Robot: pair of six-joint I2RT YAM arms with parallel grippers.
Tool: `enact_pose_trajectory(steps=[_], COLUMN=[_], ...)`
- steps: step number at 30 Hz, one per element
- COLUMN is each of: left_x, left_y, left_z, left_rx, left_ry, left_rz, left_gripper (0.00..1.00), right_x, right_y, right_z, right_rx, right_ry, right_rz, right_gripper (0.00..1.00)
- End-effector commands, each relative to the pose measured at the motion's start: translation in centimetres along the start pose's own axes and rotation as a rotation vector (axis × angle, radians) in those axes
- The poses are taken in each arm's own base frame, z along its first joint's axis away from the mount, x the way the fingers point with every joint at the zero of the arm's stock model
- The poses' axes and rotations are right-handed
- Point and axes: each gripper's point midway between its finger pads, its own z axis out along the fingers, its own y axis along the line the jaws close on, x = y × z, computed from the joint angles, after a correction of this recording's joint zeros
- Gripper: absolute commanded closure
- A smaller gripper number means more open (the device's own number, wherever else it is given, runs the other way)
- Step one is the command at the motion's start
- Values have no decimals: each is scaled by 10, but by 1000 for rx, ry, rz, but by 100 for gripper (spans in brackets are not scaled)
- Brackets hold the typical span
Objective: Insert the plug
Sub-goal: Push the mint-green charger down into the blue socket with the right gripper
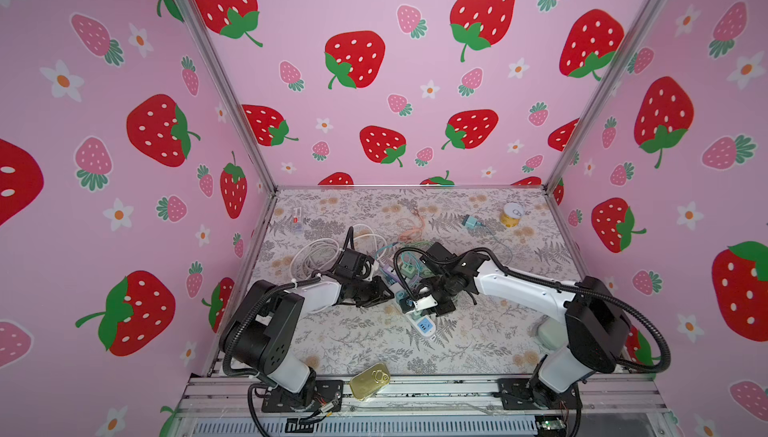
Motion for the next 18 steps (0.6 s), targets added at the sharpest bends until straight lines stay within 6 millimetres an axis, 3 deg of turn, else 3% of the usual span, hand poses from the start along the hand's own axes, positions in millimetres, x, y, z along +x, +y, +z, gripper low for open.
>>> enact_pose_trajectory(steps=[1,18], left_x=[-18,-26], left_y=[0,-5], left_z=[-3,2], left_rx=[-18,31], left_ry=[-41,-31], left_rz=[19,24], left_gripper=[72,73], right_x=[23,8], right_y=[29,49], right_z=[20,11], right_rx=[-125,-140], right_ry=[97,59], right_rz=[15,6], right_gripper=[100,100])
